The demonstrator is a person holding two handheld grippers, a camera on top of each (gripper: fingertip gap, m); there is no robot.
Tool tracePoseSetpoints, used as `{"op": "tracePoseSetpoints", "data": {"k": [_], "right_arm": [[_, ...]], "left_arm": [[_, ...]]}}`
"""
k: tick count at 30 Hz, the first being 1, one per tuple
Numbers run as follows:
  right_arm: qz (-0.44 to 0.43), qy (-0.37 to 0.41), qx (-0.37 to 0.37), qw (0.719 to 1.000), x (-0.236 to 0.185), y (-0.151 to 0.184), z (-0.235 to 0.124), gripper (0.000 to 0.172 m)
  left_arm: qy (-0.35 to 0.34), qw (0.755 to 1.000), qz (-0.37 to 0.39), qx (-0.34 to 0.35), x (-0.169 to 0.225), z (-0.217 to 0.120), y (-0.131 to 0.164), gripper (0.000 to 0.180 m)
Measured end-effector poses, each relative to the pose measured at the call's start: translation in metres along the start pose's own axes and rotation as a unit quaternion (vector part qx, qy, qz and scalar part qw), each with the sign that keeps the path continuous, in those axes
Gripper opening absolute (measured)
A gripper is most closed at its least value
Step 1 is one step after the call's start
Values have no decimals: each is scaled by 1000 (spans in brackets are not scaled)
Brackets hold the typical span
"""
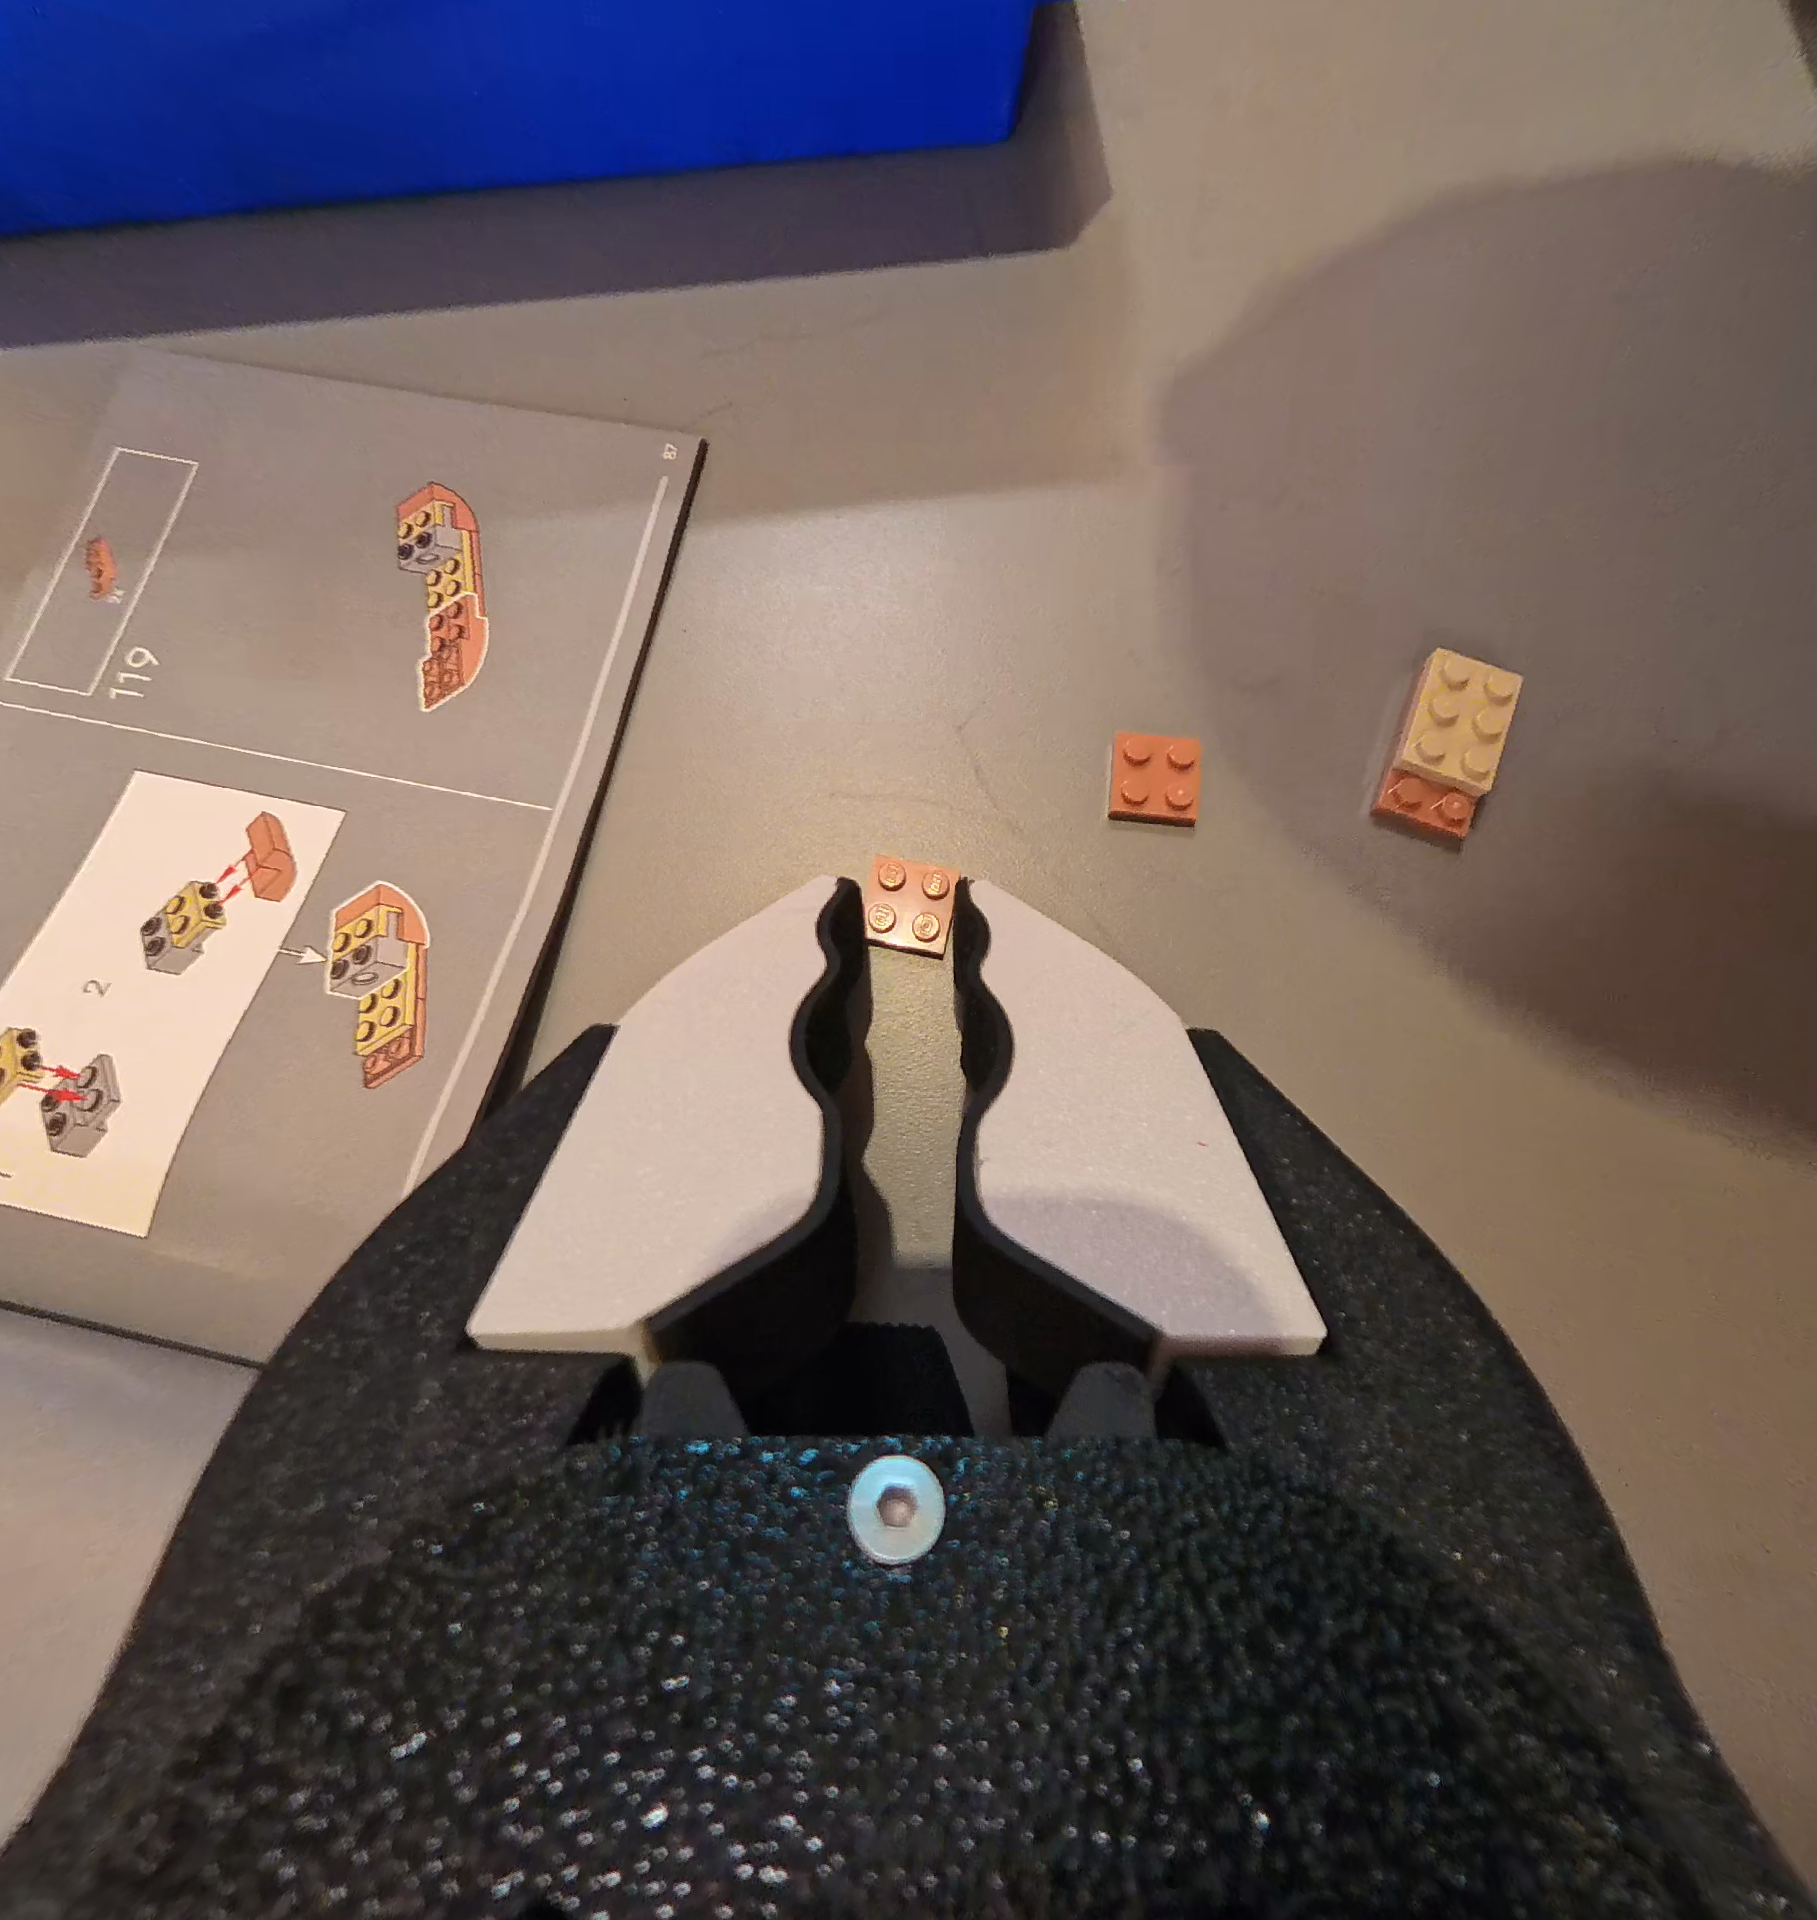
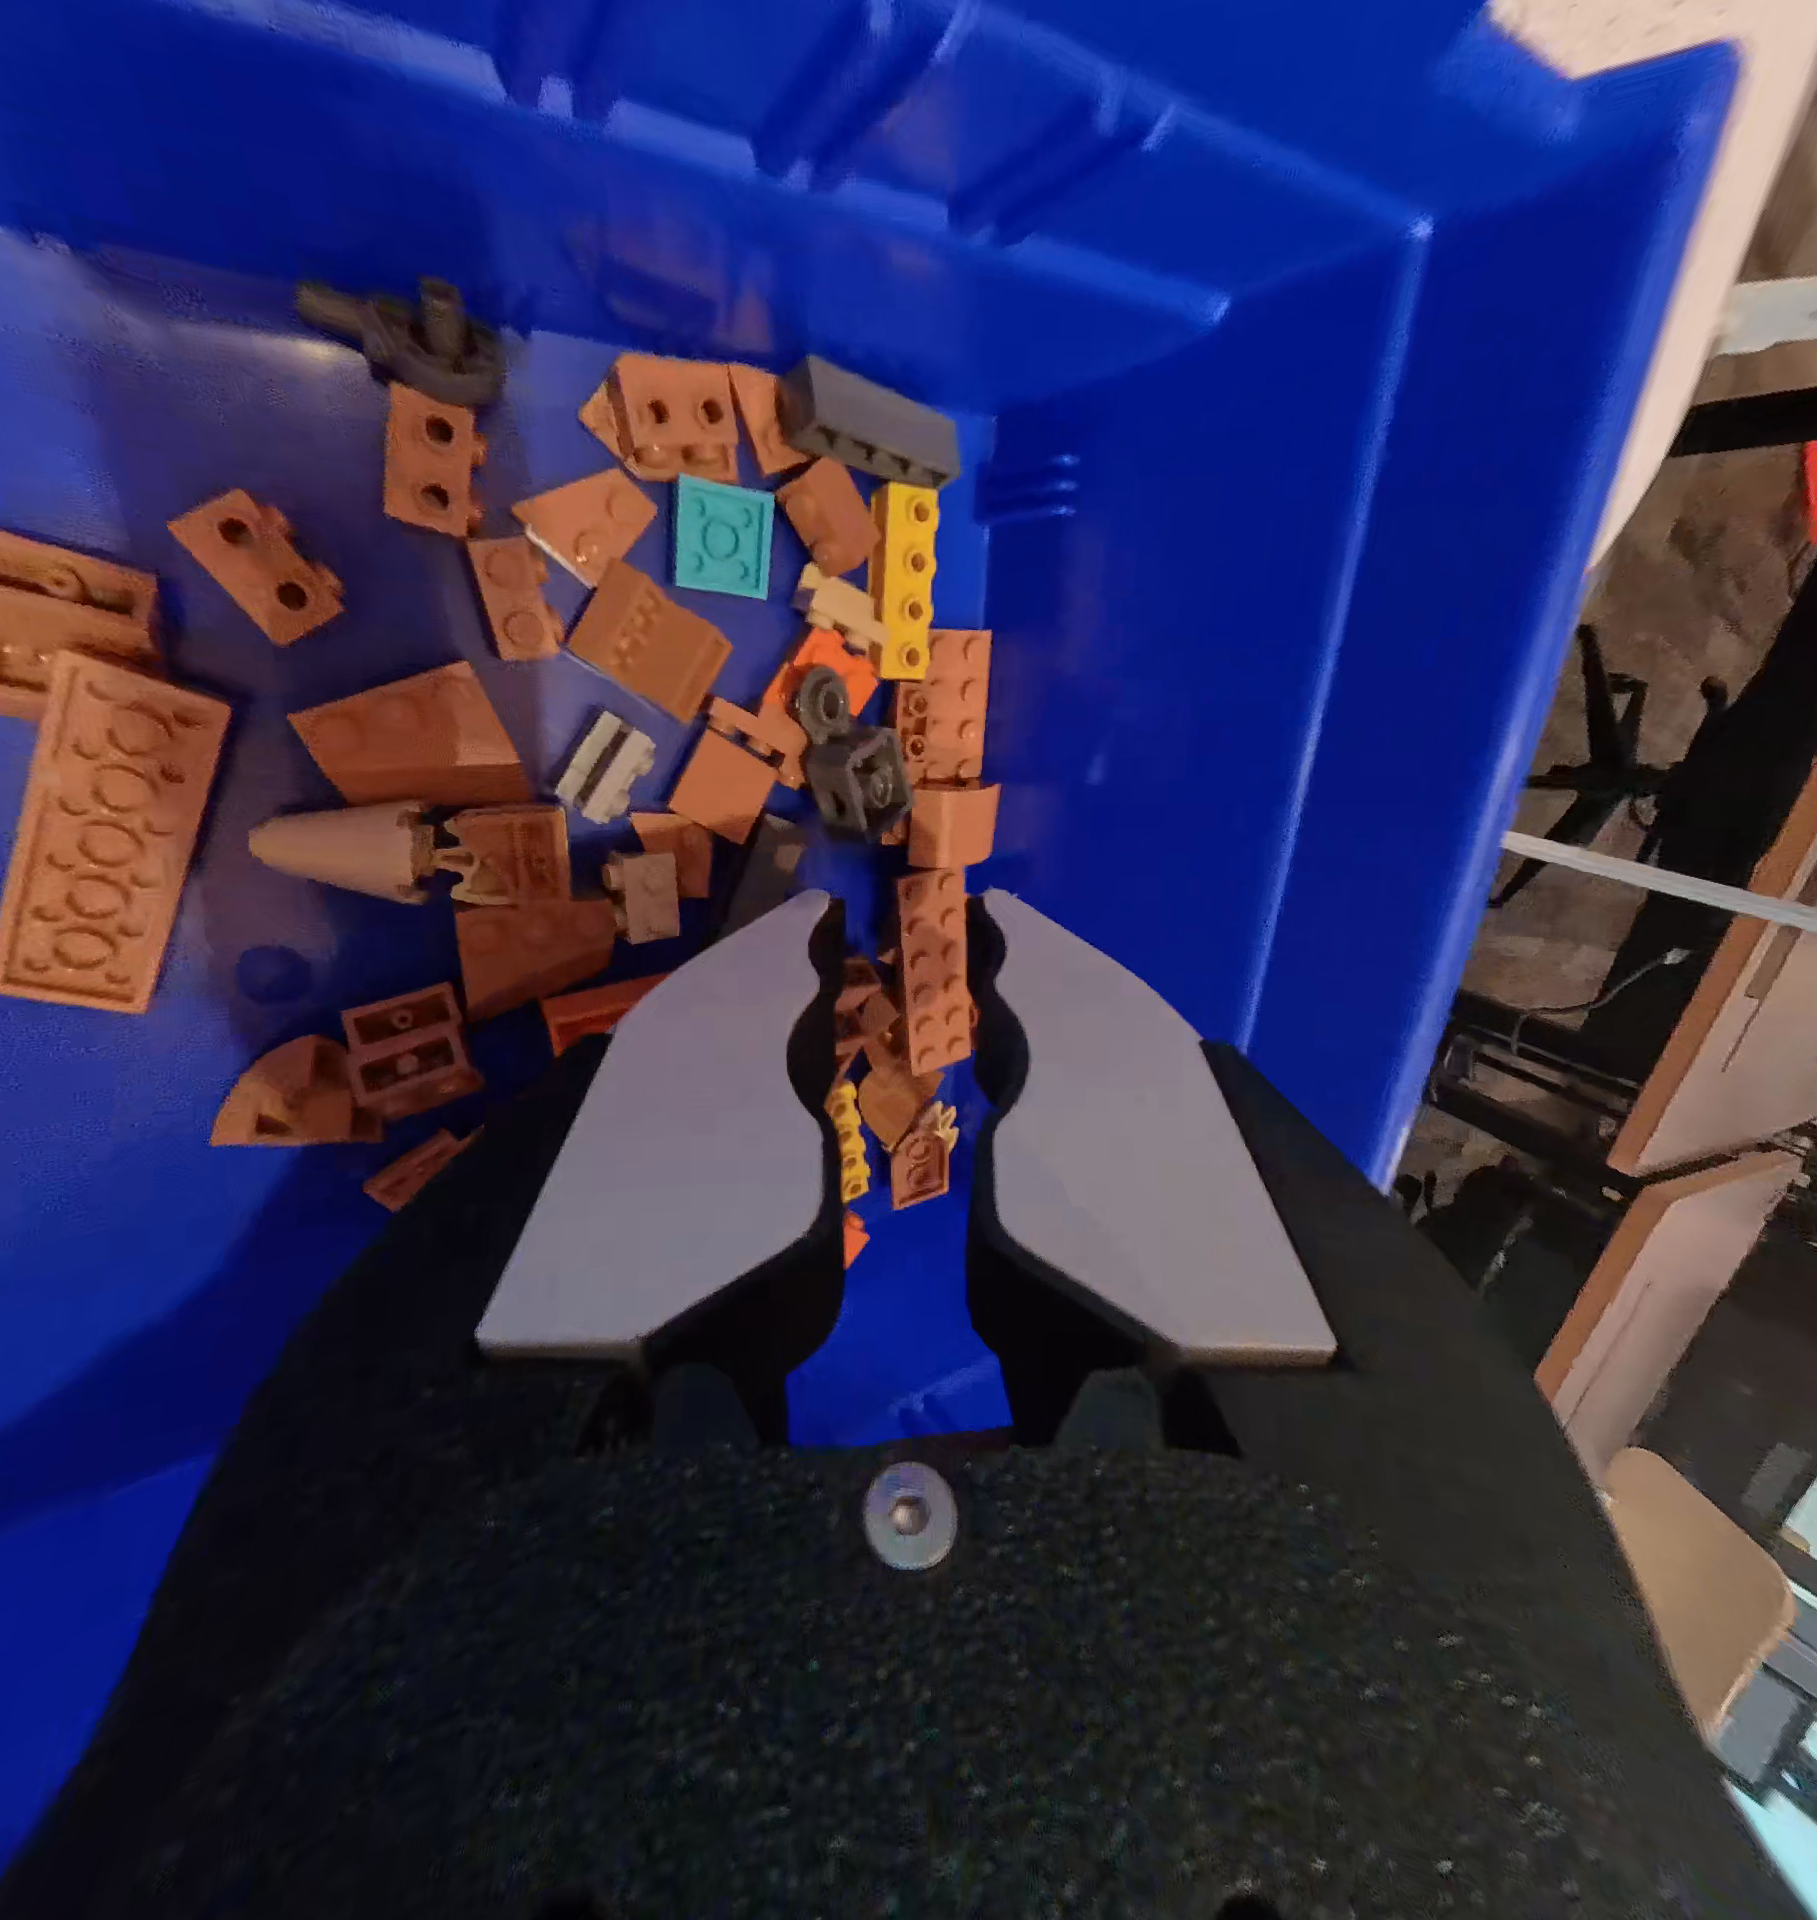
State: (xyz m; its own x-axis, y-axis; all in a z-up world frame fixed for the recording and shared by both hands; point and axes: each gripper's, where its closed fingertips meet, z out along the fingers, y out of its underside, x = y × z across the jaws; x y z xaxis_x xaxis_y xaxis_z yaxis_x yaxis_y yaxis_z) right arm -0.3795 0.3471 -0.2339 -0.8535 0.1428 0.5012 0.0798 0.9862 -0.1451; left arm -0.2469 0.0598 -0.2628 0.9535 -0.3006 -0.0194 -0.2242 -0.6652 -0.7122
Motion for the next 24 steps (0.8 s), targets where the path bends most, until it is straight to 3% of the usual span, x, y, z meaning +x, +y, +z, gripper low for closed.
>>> {"op": "tracePoseSetpoints", "data": {"k": [11, 24], "right_arm": [[12, -19, -113, 993, 1, 24, 23, 23], [42, -37, -130, 990, 0, 27, 15, 11]], "left_arm": [[-1, 1000, 2, 0, 0, 0, 0, 16], [-2, 1000, 1, 0, 0, 0, 0, 16]]}}
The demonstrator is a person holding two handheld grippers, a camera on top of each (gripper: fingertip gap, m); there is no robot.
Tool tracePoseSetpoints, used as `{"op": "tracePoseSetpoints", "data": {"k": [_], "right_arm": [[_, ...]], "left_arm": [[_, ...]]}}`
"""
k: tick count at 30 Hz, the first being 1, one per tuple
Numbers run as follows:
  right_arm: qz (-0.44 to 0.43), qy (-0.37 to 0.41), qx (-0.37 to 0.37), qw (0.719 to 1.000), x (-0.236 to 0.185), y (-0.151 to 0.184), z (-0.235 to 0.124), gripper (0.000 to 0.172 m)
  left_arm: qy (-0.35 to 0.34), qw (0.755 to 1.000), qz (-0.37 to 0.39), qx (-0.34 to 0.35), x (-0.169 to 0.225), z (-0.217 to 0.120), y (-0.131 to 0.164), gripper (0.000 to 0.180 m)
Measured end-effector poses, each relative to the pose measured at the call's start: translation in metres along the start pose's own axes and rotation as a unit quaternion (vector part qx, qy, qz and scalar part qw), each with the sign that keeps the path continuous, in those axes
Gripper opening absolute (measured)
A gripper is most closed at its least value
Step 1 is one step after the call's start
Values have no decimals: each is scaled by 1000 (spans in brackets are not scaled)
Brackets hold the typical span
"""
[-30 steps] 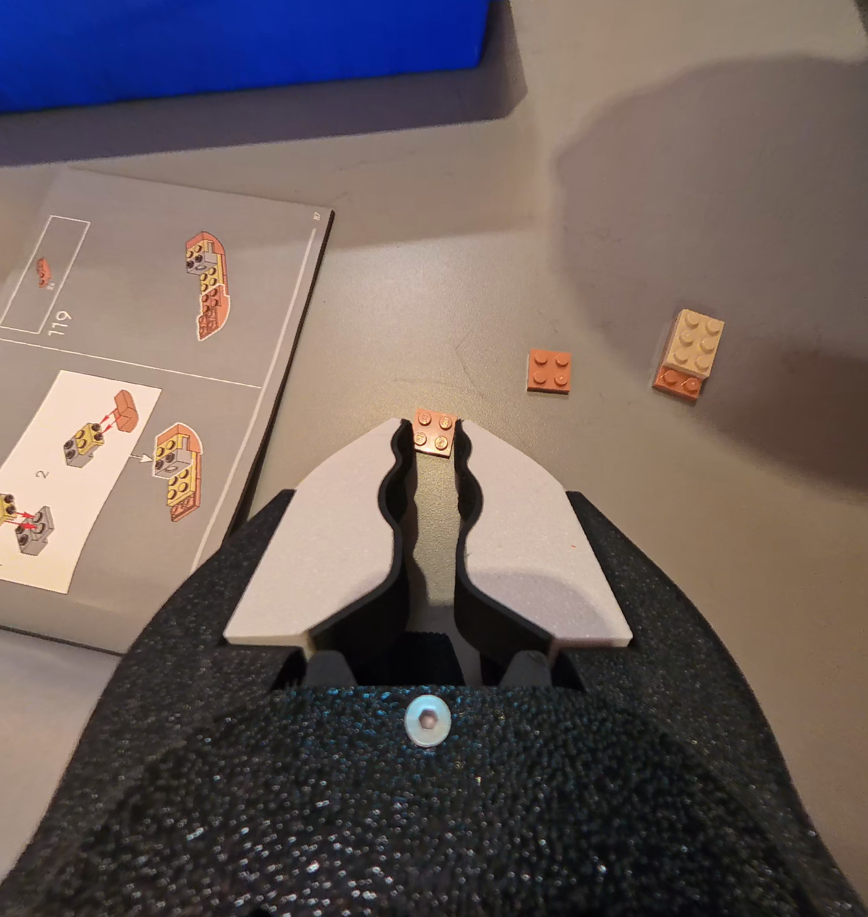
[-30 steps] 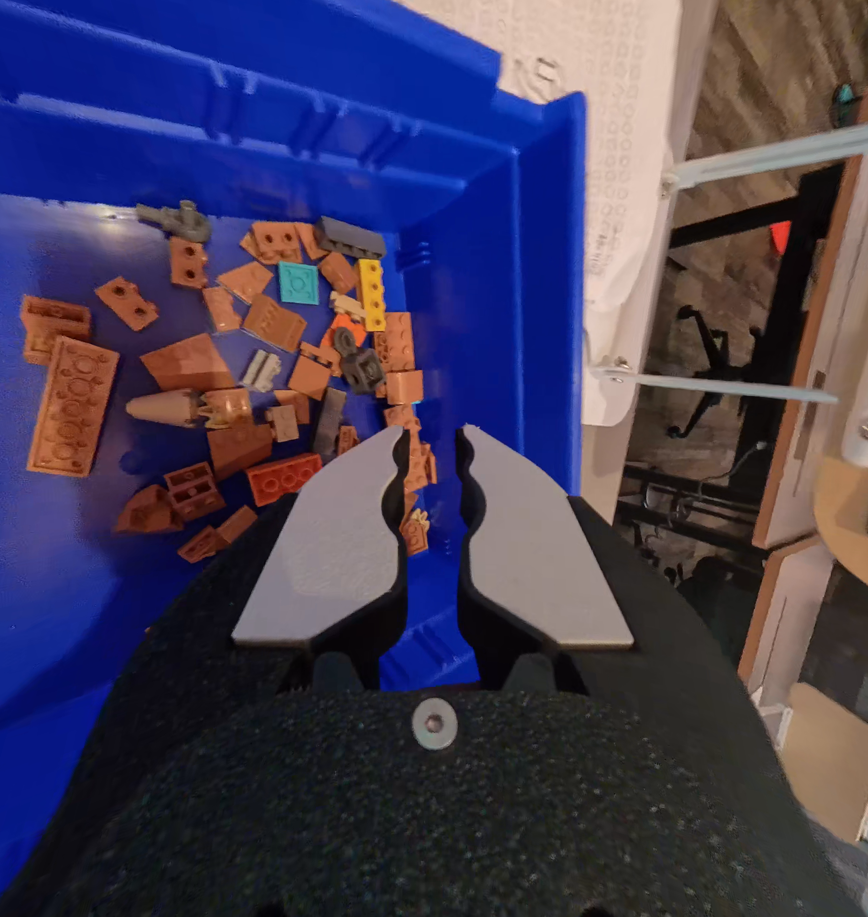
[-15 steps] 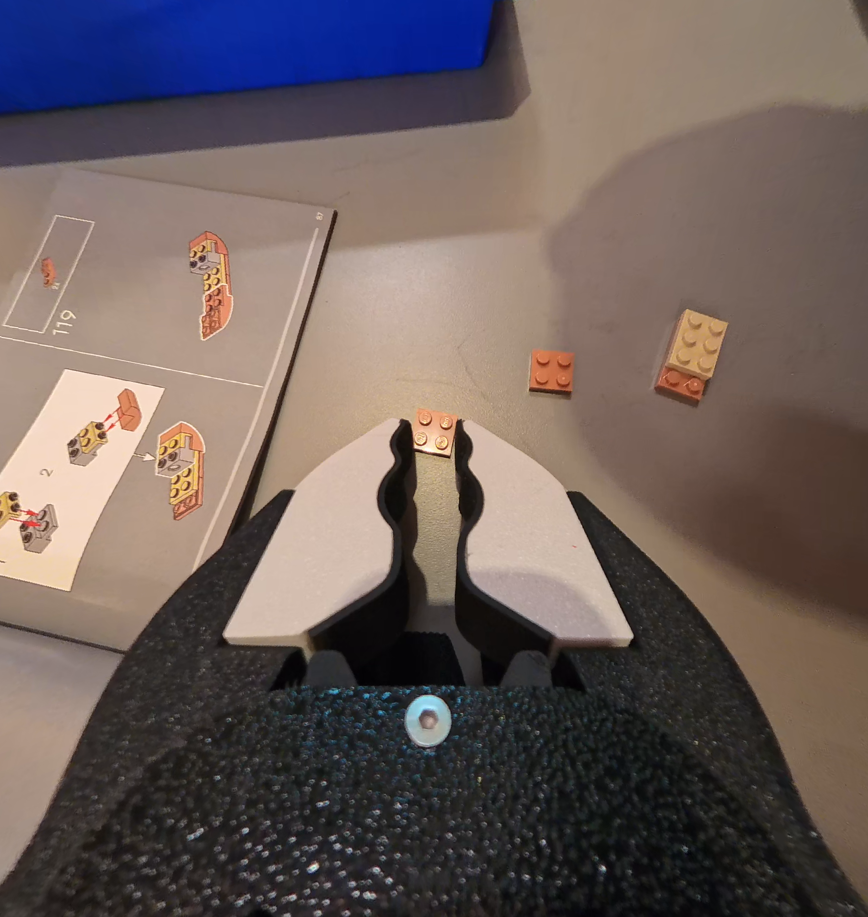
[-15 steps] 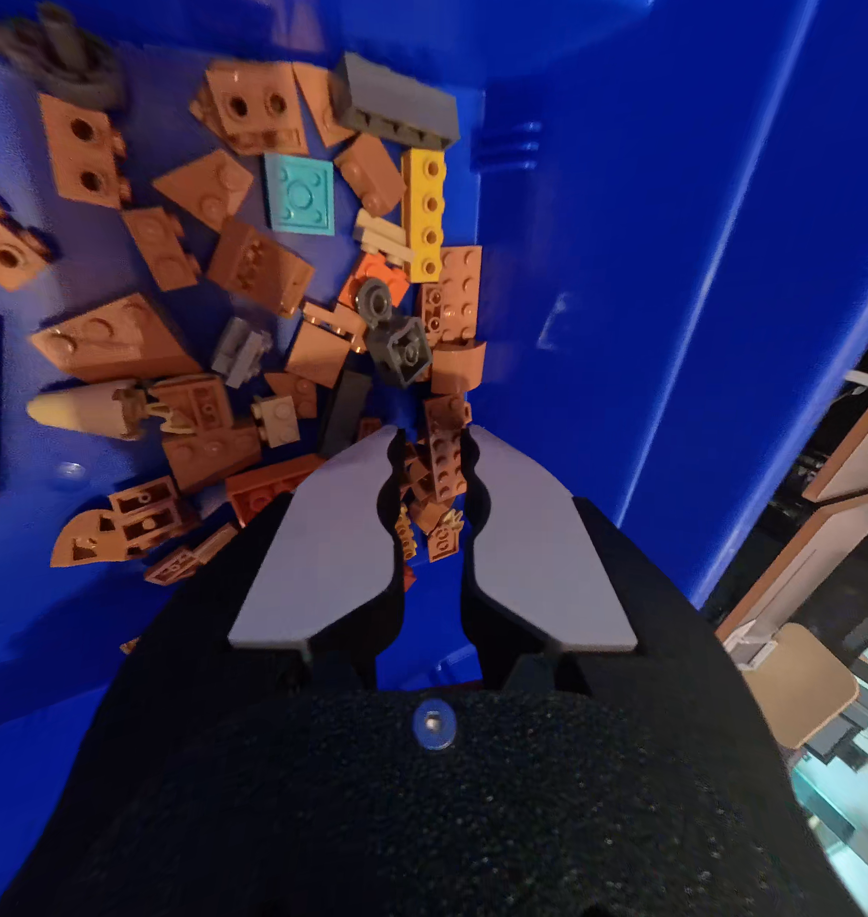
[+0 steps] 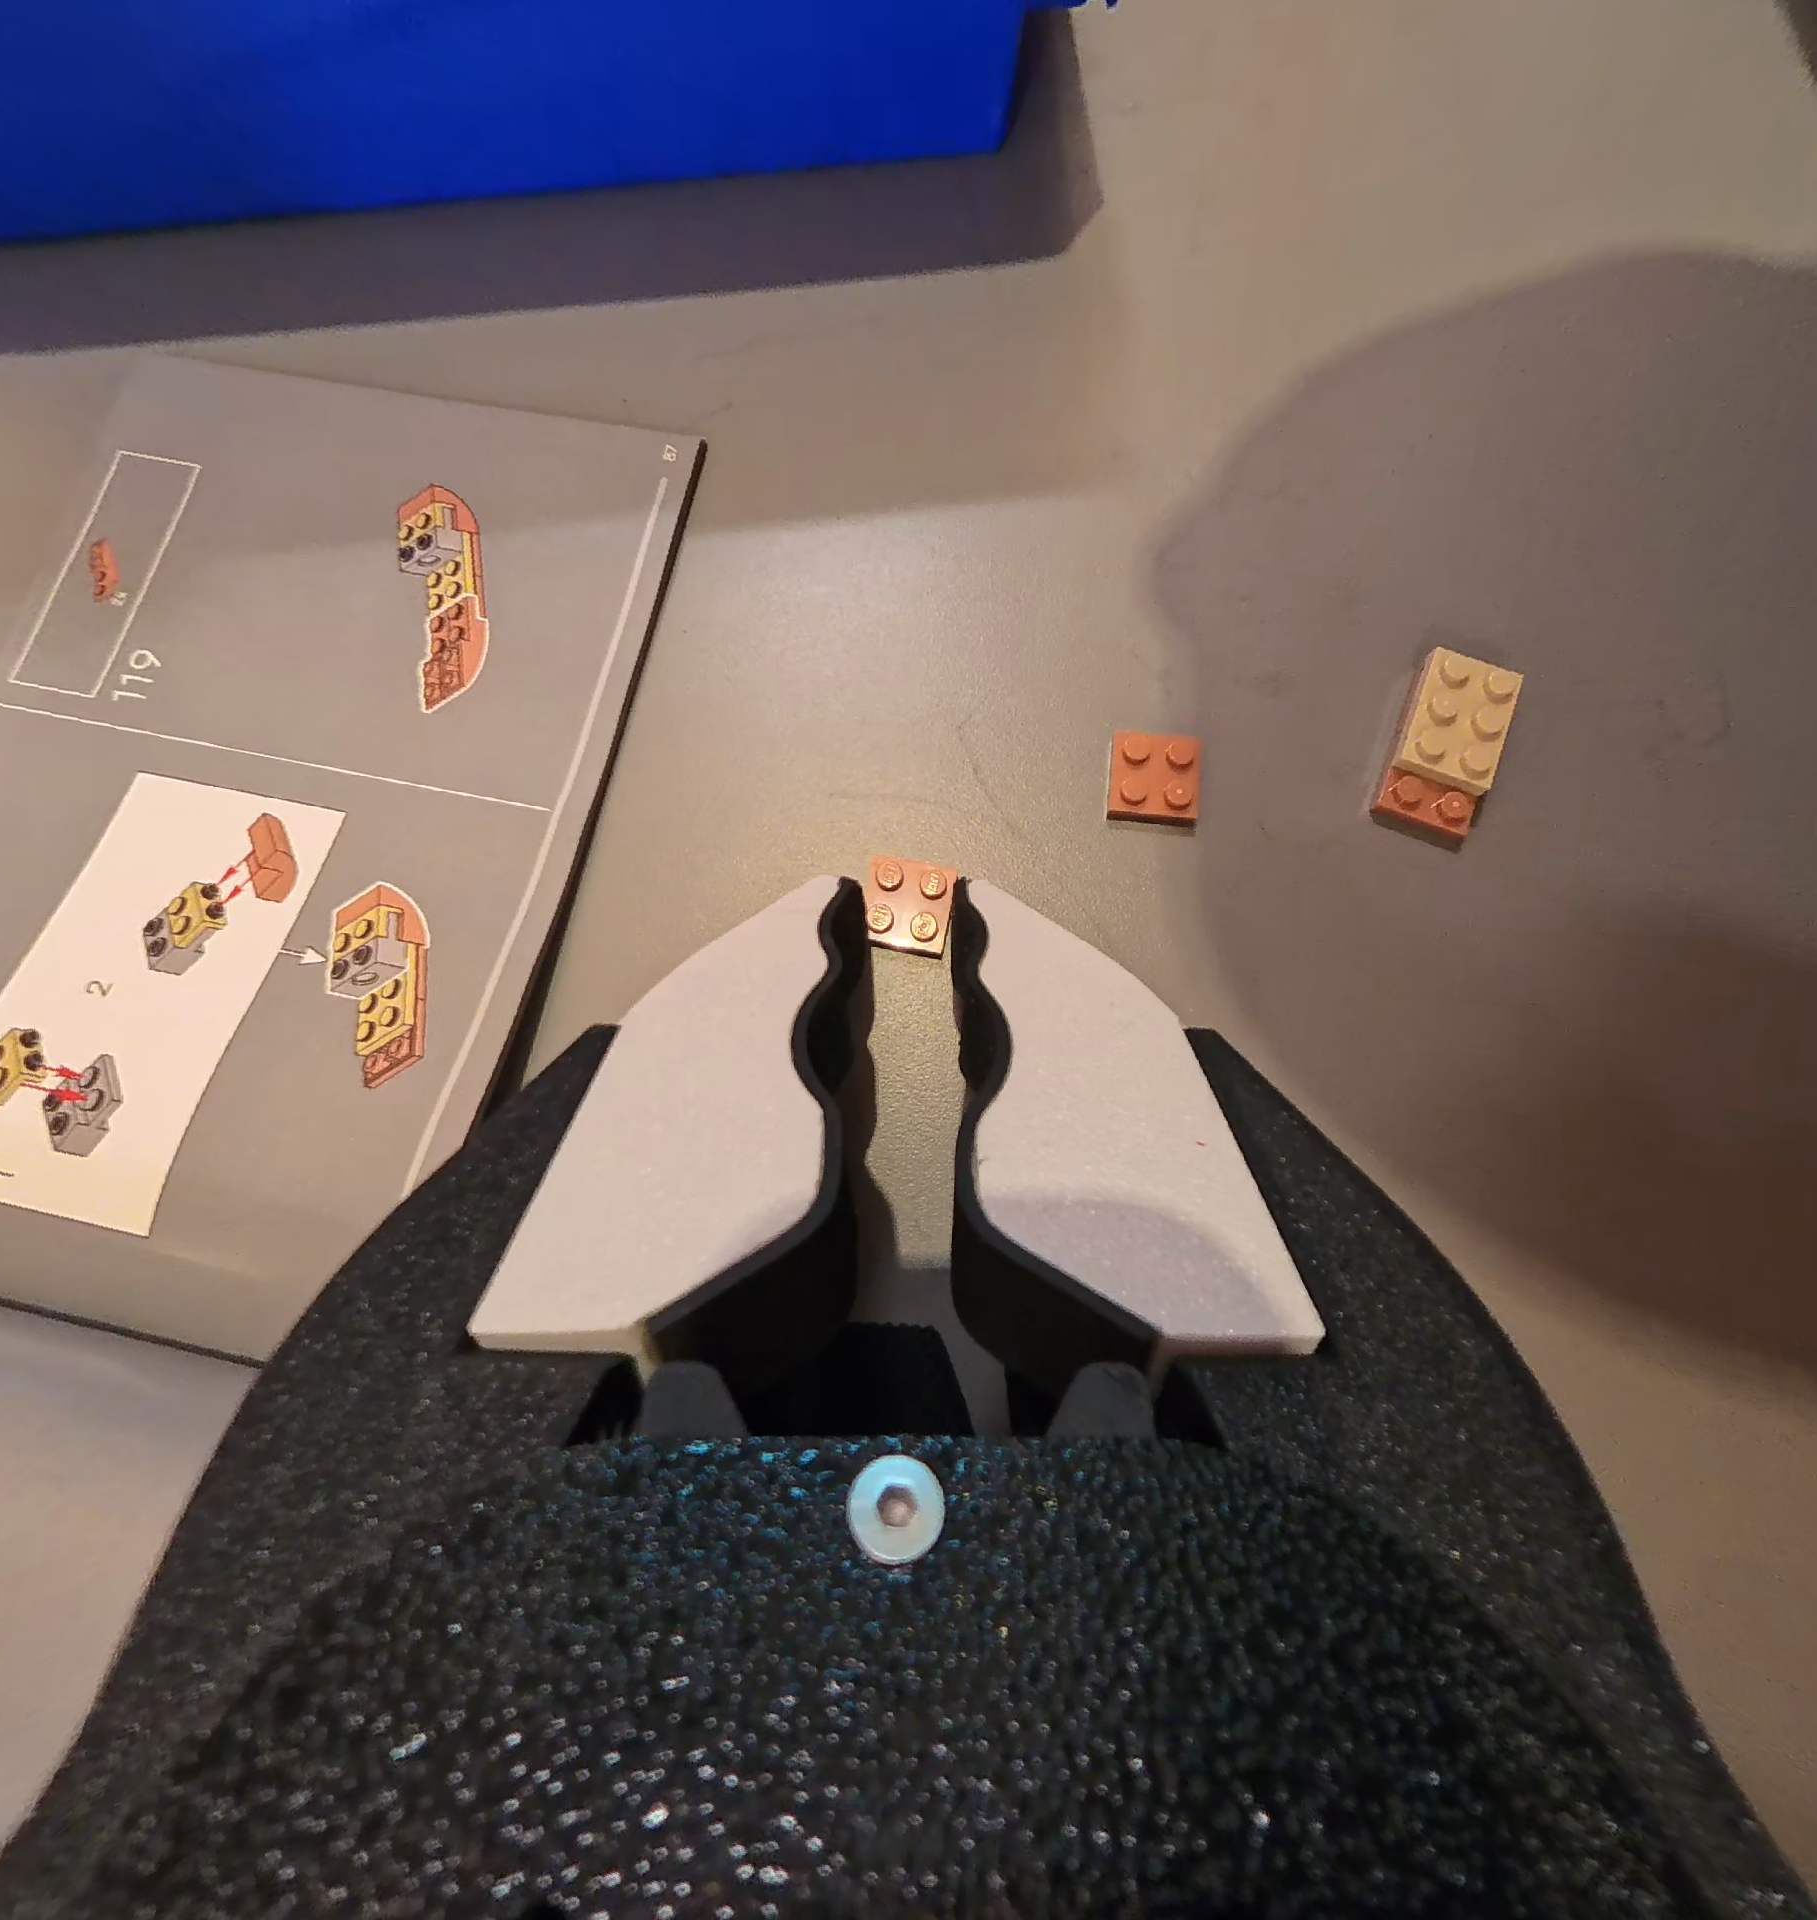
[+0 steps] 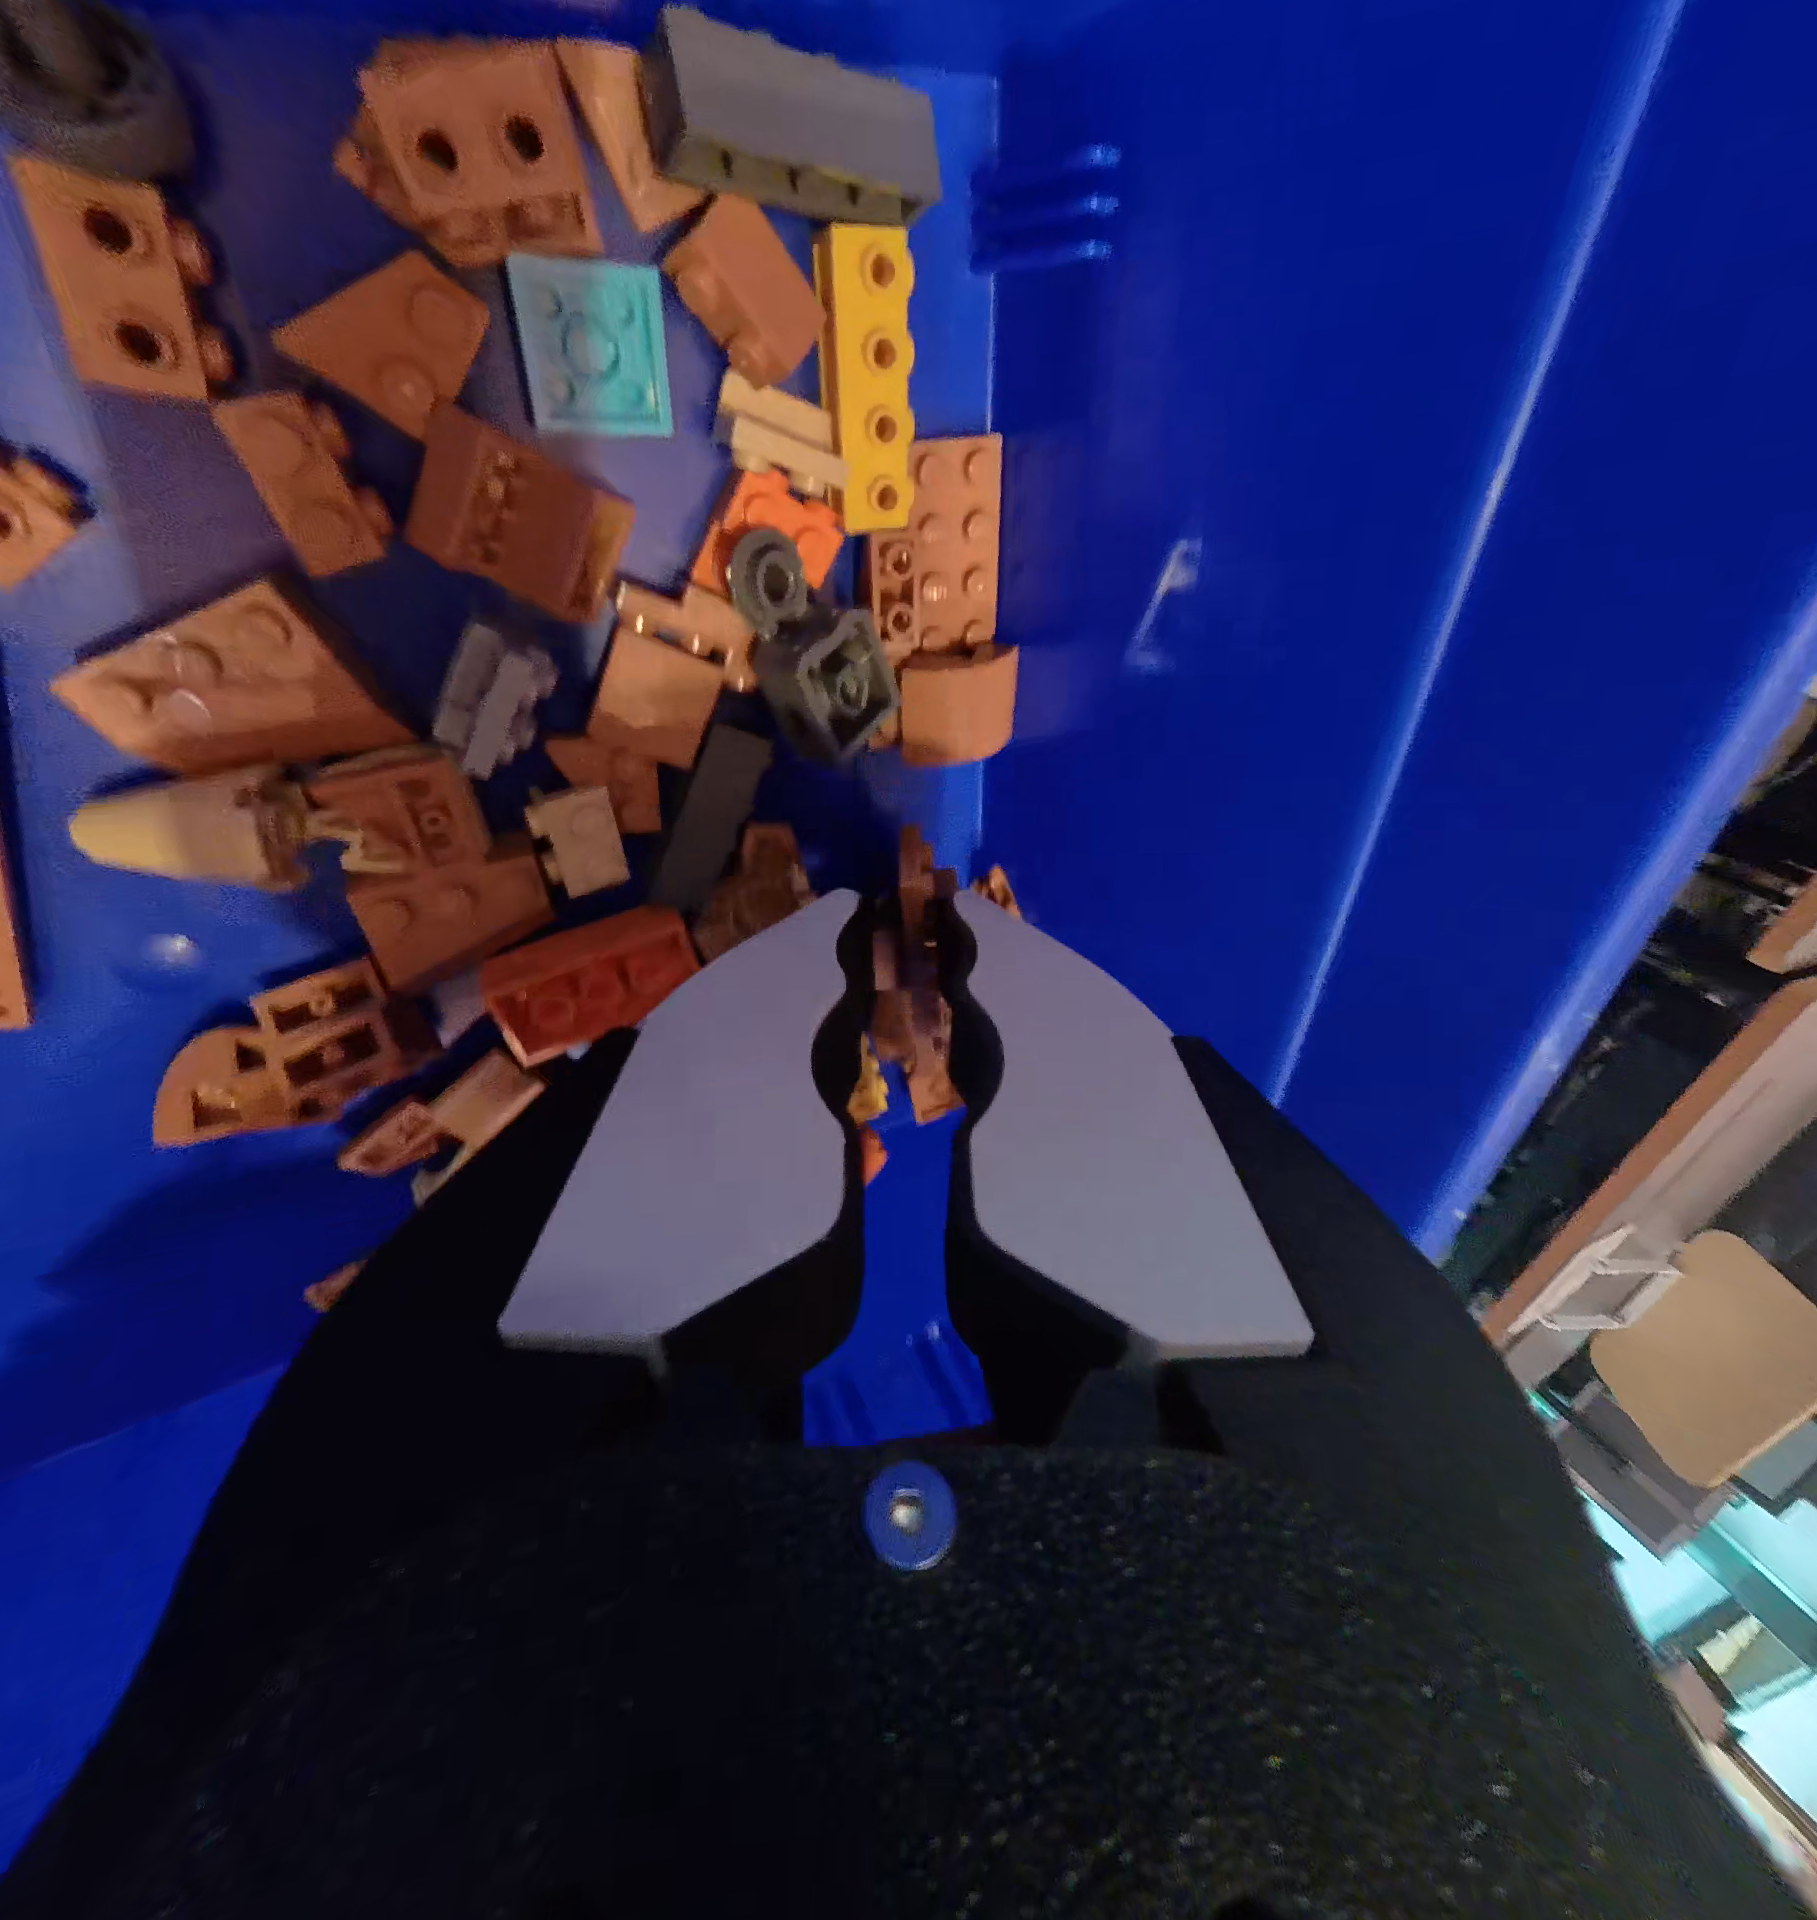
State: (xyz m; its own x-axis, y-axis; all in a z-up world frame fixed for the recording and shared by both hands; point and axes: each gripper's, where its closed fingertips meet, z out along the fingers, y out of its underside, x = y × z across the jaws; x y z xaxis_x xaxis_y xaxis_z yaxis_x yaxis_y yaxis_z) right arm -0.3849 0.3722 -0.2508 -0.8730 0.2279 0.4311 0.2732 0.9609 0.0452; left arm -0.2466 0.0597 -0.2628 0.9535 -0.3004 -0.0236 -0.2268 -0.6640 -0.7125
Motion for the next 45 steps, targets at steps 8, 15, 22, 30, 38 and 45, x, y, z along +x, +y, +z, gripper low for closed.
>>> {"op": "tracePoseSetpoints", "data": {"k": [8, 15, 22, 30, 38, 45], "right_arm": [[45, 8, 69, 997, 7, 4, -48, 11], [89, -7, 101, 991, 13, 7, -49, 12], [83, -8, 121, 989, 12, -5, -44, 12], [88, -9, 139, 986, 13, -11, -44, 19], [136, 36, 171, 975, 30, 4, -64, 22], [142, 50, 149, 977, 29, 19, -67, 23]], "left_arm": [[0, 1000, -1, 0, 0, 0, 0, 16], [0, 1000, -1, 0, 0, 0, 0, 16], [1, 1000, -2, 0, 0, 0, 0, 16], [0, 1000, -2, 0, 0, 0, 0, 16], [1, 1000, -3, 0, 0, 0, 0, 16], [-2, 1000, 0, 0, 0, 0, 0, 15]]}}
